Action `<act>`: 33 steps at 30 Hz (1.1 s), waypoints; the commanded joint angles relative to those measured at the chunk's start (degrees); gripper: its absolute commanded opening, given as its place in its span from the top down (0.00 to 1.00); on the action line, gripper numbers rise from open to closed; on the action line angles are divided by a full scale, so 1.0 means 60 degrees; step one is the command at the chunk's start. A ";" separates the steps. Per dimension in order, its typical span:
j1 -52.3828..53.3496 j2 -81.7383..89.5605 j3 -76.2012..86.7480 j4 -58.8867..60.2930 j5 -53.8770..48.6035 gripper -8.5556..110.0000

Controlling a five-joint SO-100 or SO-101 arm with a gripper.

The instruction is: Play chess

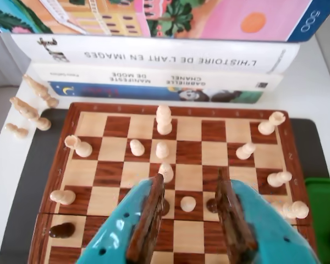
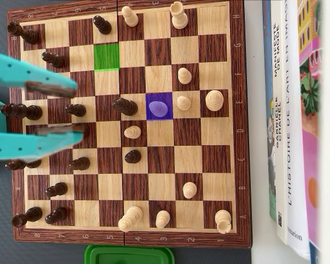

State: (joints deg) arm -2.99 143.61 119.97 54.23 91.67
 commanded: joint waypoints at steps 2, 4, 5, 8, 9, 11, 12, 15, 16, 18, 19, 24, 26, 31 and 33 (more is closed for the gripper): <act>-0.0029 -0.0967 -0.1318 0.1392 0.0615 0.80; -0.0029 -0.1377 -0.1699 0.1904 0.0850 0.80; -0.0029 -0.1567 -0.1890 0.2139 0.0996 0.80; -0.0029 -0.2183 -0.2402 0.2622 0.1377 0.80; -0.0044 -0.2417 -0.2549 0.2739 0.1465 0.80; -0.0132 -0.2871 -0.2886 0.2959 0.1685 0.80; -0.0161 -0.3105 -0.3062 0.3062 0.1802 0.80; -0.0176 -0.3867 -0.3618 0.3296 0.1860 0.80; -0.0176 -0.4116 -0.3823 0.3413 0.1904 0.80; -0.0176 -0.4629 -0.4248 0.3677 0.1904 0.79; -0.0176 -0.4863 -0.4453 0.3779 0.1904 0.78; -0.0205 -0.6079 -0.5391 0.3867 0.1904 0.77; -0.0322 -0.6621 -0.5801 0.3867 0.1904 0.77; -0.0483 -0.7837 -0.6606 0.3882 0.1904 0.78; -0.0615 -0.8130 -0.6724 0.3882 0.1919 0.78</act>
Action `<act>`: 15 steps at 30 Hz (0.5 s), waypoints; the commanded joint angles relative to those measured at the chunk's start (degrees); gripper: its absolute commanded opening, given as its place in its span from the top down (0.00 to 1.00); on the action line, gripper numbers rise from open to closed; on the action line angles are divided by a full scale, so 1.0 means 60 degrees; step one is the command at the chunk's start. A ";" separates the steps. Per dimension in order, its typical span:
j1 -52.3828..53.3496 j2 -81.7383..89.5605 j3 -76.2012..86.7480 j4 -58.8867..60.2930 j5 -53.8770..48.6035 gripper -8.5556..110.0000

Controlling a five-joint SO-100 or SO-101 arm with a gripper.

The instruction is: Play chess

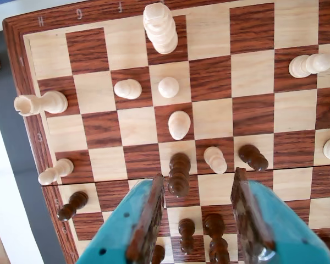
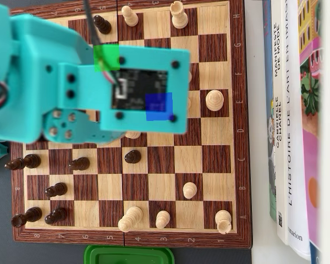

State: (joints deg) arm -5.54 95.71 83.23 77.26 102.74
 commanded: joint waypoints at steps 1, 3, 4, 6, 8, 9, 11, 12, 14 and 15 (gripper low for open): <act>-0.0234 -0.0278 -0.0615 0.0044 0.0073 0.78; -0.0337 -0.0483 -0.0630 0.0044 0.0073 0.78; -0.0337 -0.0571 -0.0630 0.0044 0.0073 0.78; -0.0337 -0.0762 -0.0674 0.0044 0.0073 0.78; -0.0322 -0.0923 -0.0674 0.0029 0.0073 0.78; -0.0322 -0.0981 -0.0674 0.0029 0.0073 0.78; -0.0308 -0.1113 -0.0674 0.0000 0.0073 0.78; -0.0322 -0.1172 -0.0674 -0.0029 0.0073 0.78; -0.0322 -0.1348 -0.0674 -0.0044 0.0073 0.78; -0.0322 -0.1406 -0.0674 -0.0044 0.0073 0.78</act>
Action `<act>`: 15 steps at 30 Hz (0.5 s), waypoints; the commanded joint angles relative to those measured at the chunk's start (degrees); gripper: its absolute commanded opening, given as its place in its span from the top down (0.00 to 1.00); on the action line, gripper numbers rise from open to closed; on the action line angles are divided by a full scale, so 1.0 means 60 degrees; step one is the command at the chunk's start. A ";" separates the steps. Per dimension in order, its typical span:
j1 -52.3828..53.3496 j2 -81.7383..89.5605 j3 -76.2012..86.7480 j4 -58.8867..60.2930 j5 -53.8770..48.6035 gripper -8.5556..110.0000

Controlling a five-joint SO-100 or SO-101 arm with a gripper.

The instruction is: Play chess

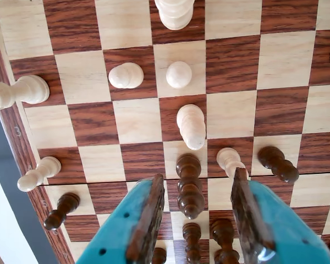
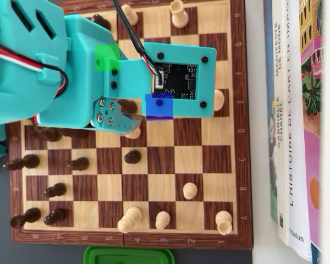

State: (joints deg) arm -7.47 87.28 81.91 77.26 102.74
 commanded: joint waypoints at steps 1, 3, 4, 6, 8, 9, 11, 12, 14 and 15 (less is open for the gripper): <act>0.0000 -0.0088 -0.0454 -0.0059 0.0073 0.78; 0.0000 -0.0278 -0.0630 -0.0059 0.0073 0.78; 0.0000 -0.0410 -0.0747 -0.0059 0.0073 0.78; 0.0015 -0.0732 -0.1025 -0.0044 0.0073 0.78; 0.0015 -0.0996 -0.1245 0.0000 0.0059 0.78; 0.0015 -0.1099 -0.1333 0.0000 0.0059 0.78; 0.0044 -0.1274 -0.1392 0.0015 0.0044 0.78; 0.0073 -0.1348 -0.1392 0.0015 0.0029 0.78; 0.0103 -0.1436 -0.1392 0.0015 0.0000 0.78; 0.0117 -0.1465 -0.1392 -0.0015 -0.0015 0.78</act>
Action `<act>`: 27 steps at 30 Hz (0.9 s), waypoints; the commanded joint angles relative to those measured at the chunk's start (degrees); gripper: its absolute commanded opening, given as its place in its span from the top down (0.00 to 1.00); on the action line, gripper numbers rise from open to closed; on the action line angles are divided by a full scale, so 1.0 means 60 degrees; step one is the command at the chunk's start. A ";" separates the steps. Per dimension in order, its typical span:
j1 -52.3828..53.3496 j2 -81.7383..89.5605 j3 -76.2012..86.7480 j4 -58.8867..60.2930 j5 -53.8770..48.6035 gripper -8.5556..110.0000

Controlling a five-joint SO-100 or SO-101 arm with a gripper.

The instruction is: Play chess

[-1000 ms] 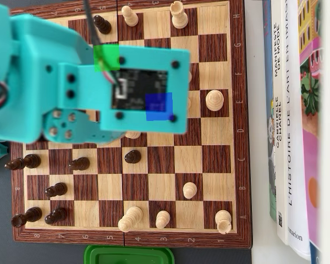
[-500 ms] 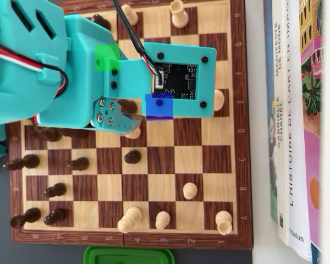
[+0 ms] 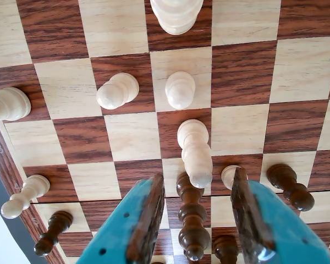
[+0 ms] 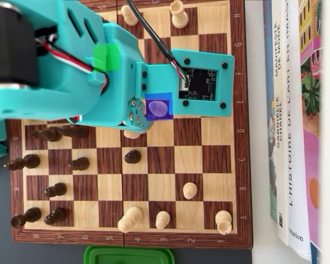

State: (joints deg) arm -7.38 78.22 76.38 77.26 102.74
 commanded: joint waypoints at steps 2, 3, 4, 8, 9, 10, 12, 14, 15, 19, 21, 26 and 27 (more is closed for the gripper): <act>0.0103 -0.0059 -0.0469 -0.0059 -0.0015 0.78; 0.0103 -0.0117 -0.0469 -0.0059 -0.0015 0.78; 0.0103 -0.0190 -0.0469 -0.0059 -0.0015 0.78; 0.0103 -0.0425 -0.0483 -0.0059 -0.0015 0.78; 0.0103 -0.0483 -0.0483 -0.0059 -0.0015 0.78; 0.0117 -0.0542 -0.0542 -0.0059 -0.0015 0.78; 0.0190 -0.0703 -0.0747 -0.0015 -0.0029 0.80; 0.0205 -0.0879 -0.0981 0.0015 -0.0044 0.80; 0.0220 -0.0938 -0.1069 0.0015 -0.0044 0.80; 0.0352 -0.1040 -0.1025 0.0029 -0.0044 0.80; 0.0366 -0.1040 -0.1011 0.0029 -0.0044 0.79; 0.0425 -0.1055 -0.0981 0.0044 -0.0044 0.79; 0.0439 -0.1069 -0.0967 0.0044 -0.0044 0.79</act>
State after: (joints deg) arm -5.54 71.46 72.60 77.26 102.74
